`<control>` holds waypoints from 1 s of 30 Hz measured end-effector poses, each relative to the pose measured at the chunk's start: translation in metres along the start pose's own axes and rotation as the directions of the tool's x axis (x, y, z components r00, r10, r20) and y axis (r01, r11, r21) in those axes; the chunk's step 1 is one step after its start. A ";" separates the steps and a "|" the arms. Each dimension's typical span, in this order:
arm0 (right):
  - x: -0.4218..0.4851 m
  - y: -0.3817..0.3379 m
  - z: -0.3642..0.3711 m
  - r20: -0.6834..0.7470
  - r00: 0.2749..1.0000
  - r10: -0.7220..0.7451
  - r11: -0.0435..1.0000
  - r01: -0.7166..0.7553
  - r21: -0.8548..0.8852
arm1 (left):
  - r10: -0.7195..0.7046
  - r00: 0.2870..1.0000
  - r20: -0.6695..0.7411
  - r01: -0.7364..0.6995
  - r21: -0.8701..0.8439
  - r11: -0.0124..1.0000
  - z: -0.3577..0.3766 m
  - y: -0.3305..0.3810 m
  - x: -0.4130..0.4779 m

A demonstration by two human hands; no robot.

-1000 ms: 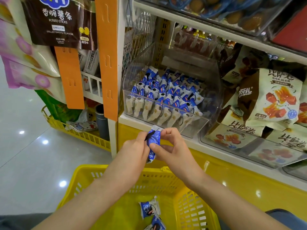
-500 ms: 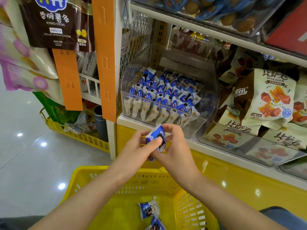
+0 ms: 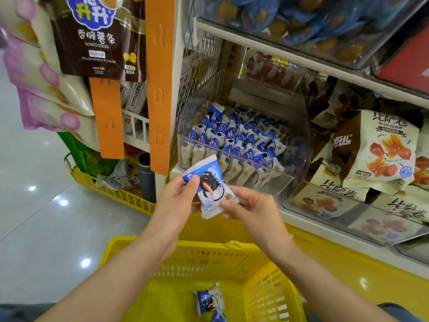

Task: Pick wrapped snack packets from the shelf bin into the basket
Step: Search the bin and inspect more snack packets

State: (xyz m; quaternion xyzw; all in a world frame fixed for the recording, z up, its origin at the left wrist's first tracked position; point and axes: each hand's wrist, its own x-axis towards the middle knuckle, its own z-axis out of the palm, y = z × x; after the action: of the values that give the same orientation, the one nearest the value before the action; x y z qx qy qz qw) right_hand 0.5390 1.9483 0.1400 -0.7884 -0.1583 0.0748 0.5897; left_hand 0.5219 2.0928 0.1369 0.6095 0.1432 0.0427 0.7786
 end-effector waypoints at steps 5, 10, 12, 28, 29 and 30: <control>-0.001 -0.012 -0.003 0.014 1.000 0.005 1.000 -0.005 -0.028 | 0.197 0.979 0.054 -0.204 0.269 0.941 -0.003 0.008 0.005; 0.006 -0.030 -0.006 -0.024 1.000 -0.017 0.997 0.015 -0.073 | 0.327 0.928 0.180 -0.373 0.415 0.830 -0.002 0.024 0.011; 0.012 -0.038 -0.011 -0.055 0.998 -0.021 0.995 0.016 -0.096 | 0.358 0.909 0.214 -0.417 0.457 0.786 0.001 0.035 0.016; 0.245 -0.032 -0.065 -0.472 0.881 -0.038 0.906 -0.168 -0.388 | 0.492 0.614 0.617 -0.693 0.720 -0.038 -0.016 0.042 0.098; 0.257 -0.029 -0.066 -0.472 0.880 -0.045 0.889 -0.180 -0.421 | 0.517 0.594 0.616 -0.697 0.715 -0.051 -0.016 0.040 0.100; 0.267 -0.025 -0.067 -0.475 0.879 -0.041 0.867 -0.204 -0.454 | 0.541 0.571 0.617 -0.705 0.706 -0.061 -0.017 0.037 0.102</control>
State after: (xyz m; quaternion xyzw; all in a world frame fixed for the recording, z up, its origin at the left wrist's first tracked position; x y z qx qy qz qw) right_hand 0.8062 1.9843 0.2015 -0.9122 0.0101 -0.1353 0.3867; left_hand 0.6189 2.1428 0.1514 0.9252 -0.2134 0.2598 0.1759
